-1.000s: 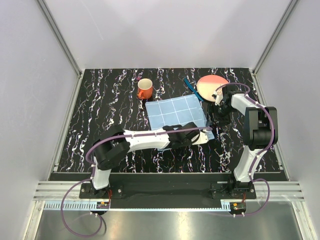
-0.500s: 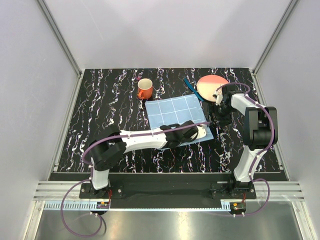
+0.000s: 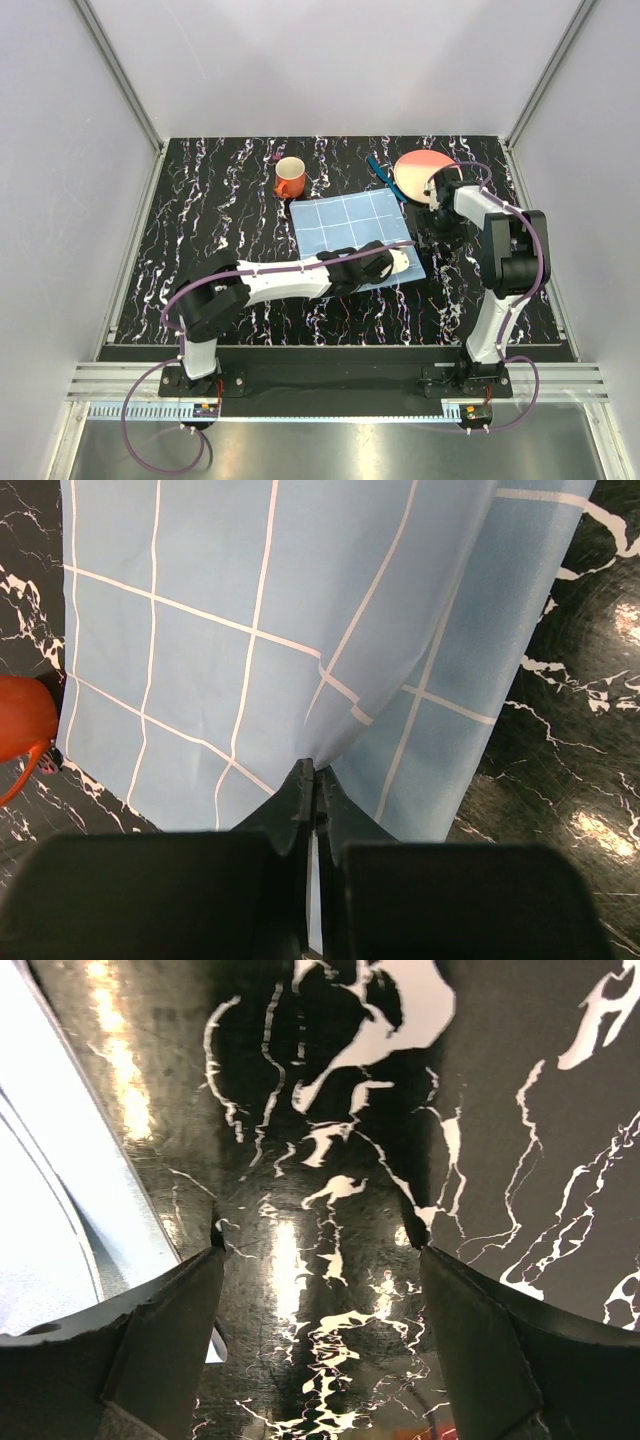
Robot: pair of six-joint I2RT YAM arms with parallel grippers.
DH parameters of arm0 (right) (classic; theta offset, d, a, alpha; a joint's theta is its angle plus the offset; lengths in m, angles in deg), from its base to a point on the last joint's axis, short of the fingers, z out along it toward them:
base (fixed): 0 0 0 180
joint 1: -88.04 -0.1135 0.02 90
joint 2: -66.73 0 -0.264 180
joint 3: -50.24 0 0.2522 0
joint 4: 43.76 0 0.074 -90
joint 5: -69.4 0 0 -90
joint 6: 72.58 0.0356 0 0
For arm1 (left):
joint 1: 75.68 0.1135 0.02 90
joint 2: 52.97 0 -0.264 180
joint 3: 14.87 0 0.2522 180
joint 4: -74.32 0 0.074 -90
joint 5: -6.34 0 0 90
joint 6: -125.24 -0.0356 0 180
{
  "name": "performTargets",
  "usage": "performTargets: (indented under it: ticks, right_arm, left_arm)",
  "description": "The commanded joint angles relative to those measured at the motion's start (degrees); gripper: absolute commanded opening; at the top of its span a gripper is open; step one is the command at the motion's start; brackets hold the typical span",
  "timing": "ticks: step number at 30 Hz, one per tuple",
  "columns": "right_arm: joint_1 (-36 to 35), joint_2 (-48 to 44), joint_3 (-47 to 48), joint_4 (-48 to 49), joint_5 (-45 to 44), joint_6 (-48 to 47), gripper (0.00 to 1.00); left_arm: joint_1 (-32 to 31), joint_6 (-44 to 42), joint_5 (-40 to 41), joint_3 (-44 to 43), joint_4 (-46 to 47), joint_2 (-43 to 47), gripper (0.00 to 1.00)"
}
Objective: Set the dinner table for one person
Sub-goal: Flatten out the napkin at the center of the board.
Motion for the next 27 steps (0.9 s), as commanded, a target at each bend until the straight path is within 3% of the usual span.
performTargets:
  ticks: [1,27]
  right_arm:
    - [-2.2,1.3,0.0,0.9,-3.9,-1.0,0.87]
    - [-6.2,1.1,1.7,-2.0,-3.1,-0.5,0.88]
  left_arm:
    - [0.6,1.0,2.8,0.1,3.3,3.1,0.00]
    - [0.9,3.8,8.8,0.1,6.8,2.9,0.00]
